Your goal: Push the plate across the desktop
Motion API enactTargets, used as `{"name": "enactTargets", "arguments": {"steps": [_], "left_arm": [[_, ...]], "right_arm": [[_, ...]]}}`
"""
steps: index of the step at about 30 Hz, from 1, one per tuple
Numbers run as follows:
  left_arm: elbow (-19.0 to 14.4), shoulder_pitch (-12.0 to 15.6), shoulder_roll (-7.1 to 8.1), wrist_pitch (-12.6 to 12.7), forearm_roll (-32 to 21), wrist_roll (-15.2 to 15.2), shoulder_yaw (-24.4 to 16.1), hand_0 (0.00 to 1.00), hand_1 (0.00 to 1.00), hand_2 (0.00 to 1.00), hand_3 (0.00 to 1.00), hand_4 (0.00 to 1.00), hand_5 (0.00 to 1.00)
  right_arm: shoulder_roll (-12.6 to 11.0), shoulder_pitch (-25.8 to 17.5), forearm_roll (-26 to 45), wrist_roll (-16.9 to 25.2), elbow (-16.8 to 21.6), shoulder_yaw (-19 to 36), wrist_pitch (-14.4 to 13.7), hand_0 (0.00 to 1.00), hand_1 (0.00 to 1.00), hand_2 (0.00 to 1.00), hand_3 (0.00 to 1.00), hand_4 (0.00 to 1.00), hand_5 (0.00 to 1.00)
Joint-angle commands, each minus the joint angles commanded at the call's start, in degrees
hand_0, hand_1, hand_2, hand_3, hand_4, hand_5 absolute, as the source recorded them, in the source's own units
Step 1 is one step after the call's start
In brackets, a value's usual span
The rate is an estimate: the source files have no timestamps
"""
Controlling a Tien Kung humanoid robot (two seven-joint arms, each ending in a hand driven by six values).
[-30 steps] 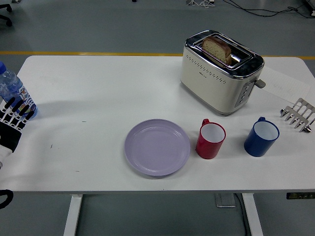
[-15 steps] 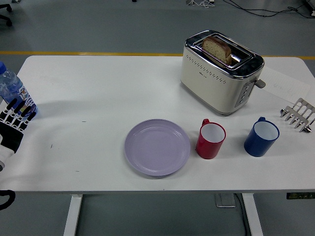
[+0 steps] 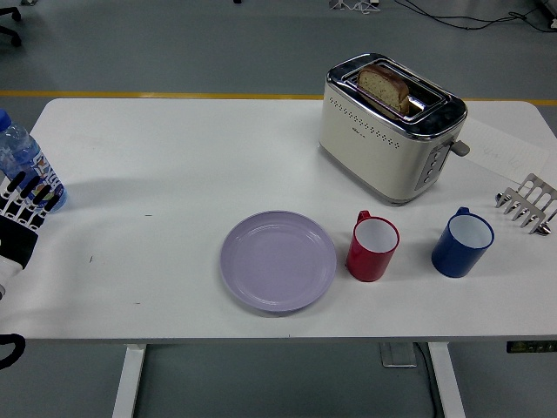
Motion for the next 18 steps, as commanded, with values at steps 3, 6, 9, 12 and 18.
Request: {"name": "enactTargets", "arguments": {"steps": [3, 6, 9, 12, 18], "left_arm": [[0.0, -0.1, -0.01, 0.0, -0.1, 0.0, -0.1, 0.664, 0.703, 0.691, 0.655, 0.547, 0.998], [0.0, -0.3, 0.01, -0.1, -0.1, 0.0, 0.0, 0.666, 0.704, 0.692, 0.657, 0.546, 0.998], [0.0, -0.3, -0.04, -0.1, -0.1, 0.0, -0.1, 0.666, 0.704, 0.692, 0.657, 0.546, 0.998], [0.1, -0.4, -0.10, 0.0, -0.1, -0.1, -0.3, 0.668, 0.703, 0.691, 0.658, 0.548, 0.998], [0.0, -0.6, -0.10, -0.1, -0.1, -0.1, -0.3, 0.669, 0.703, 0.689, 0.659, 0.546, 0.998]], "right_arm": [[0.0, 0.1, -0.1, 0.0, 0.0, 0.0, 0.0, 0.533, 0.514, 0.630, 0.561, 0.265, 0.219], [0.0, 0.3, -0.3, 0.0, 0.0, 0.1, 0.0, 0.533, 0.514, 0.630, 0.560, 0.264, 0.218], [0.0, 0.4, -0.5, 0.0, 0.0, 0.2, 0.0, 0.533, 0.514, 0.630, 0.560, 0.264, 0.218], [0.0, 0.5, -0.3, 0.0, 0.0, 0.1, 0.0, 0.533, 0.514, 0.629, 0.561, 0.264, 0.218], [0.0, 0.6, -0.7, 0.0, 0.0, 0.3, 0.1, 0.532, 0.514, 0.629, 0.561, 0.264, 0.217]]}}
